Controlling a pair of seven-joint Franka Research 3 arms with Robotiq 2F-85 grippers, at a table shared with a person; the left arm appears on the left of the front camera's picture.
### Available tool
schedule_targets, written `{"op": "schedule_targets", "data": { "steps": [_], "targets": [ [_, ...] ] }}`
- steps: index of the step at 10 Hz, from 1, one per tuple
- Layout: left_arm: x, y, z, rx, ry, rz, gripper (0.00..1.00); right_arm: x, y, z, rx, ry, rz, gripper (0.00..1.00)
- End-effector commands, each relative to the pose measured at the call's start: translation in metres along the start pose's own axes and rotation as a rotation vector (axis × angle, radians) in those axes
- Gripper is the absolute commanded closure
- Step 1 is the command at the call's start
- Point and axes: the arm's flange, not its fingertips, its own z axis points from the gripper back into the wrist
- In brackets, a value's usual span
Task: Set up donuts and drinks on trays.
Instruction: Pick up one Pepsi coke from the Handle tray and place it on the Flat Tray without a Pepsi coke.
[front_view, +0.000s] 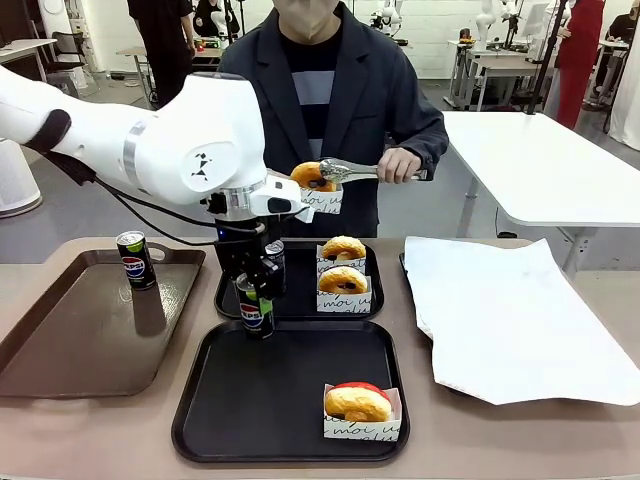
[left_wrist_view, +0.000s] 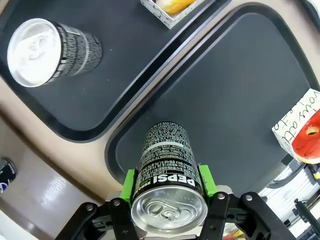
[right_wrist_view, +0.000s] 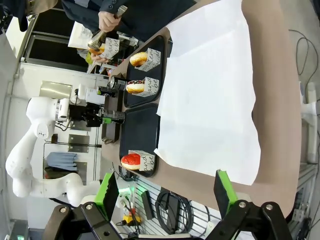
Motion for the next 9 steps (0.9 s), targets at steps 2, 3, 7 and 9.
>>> {"op": "schedule_targets", "data": {
  "steps": [2,3,7,9],
  "targets": [
    [-0.019,-0.007,0.016,-0.053,0.023,-0.062,0.42,0.002,0.0,-0.001,0.033,-0.024,0.016,0.0],
    [-0.044,-0.013,0.036,-0.074,0.052,-0.112,0.42,0.002,0.0,-0.001,0.033,-0.024,0.016,0.0],
    [-0.21,-0.014,0.113,0.025,0.046,-0.063,0.42,0.002,0.0,-0.001,0.033,-0.024,0.016,0.0],
    [-0.225,-0.007,0.112,0.025,0.02,-0.029,0.42,0.002,0.0,-0.001,0.033,-0.024,0.016,0.0]
  ]
}}
